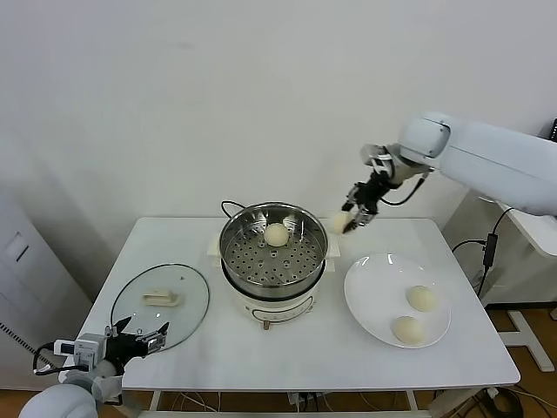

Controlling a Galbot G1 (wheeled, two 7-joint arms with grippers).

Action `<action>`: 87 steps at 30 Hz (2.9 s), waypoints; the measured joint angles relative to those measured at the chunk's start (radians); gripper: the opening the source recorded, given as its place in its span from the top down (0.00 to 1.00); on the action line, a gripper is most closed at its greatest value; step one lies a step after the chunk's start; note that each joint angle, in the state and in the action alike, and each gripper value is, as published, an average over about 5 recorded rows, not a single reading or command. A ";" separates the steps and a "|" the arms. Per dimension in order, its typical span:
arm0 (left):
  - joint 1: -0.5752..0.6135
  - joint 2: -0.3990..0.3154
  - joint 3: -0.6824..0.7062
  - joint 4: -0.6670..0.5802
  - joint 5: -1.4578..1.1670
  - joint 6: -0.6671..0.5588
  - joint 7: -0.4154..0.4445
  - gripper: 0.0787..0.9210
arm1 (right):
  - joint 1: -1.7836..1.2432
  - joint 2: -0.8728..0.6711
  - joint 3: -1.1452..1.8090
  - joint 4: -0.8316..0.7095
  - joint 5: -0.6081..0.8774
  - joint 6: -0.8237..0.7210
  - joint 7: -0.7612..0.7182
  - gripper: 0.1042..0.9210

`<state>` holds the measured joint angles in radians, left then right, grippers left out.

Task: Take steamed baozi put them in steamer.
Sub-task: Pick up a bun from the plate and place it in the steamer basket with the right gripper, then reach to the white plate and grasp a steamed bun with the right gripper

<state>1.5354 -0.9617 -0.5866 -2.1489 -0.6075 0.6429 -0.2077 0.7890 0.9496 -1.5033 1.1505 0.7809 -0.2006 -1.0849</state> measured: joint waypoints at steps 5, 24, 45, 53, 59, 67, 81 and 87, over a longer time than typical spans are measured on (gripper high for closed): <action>0.000 -0.004 0.003 0.002 0.005 -0.001 0.001 0.12 | -0.013 0.074 0.010 -0.013 0.070 -0.038 0.045 0.59; -0.003 0.005 0.004 0.006 0.004 -0.008 0.006 0.12 | -0.188 0.300 0.074 -0.111 0.145 -0.120 0.220 0.59; 0.005 0.003 0.000 -0.006 -0.001 -0.013 0.009 0.12 | -0.321 0.398 0.114 -0.198 0.091 -0.150 0.313 0.48; 0.007 0.000 -0.001 -0.005 -0.002 -0.015 0.009 0.12 | -0.332 0.399 0.124 -0.202 0.084 -0.151 0.316 0.19; 0.013 -0.004 -0.002 -0.008 -0.002 -0.015 0.009 0.12 | -0.310 0.380 0.126 -0.184 0.073 -0.156 0.298 0.12; 0.021 -0.008 -0.011 -0.018 -0.001 -0.015 0.009 0.12 | -0.213 0.300 0.101 -0.130 0.045 -0.142 0.215 0.12; 0.024 -0.009 -0.021 -0.028 -0.001 -0.014 0.008 0.12 | -0.021 0.024 -0.015 0.004 -0.107 -0.038 -0.008 0.12; 0.023 -0.009 -0.022 -0.031 -0.001 -0.012 0.008 0.12 | -0.023 -0.104 -0.023 0.050 -0.193 0.014 -0.056 0.12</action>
<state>1.5586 -0.9708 -0.6083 -2.1799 -0.6087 0.6310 -0.1999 0.7660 0.8456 -1.5263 1.2005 0.5875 -0.1869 -1.1410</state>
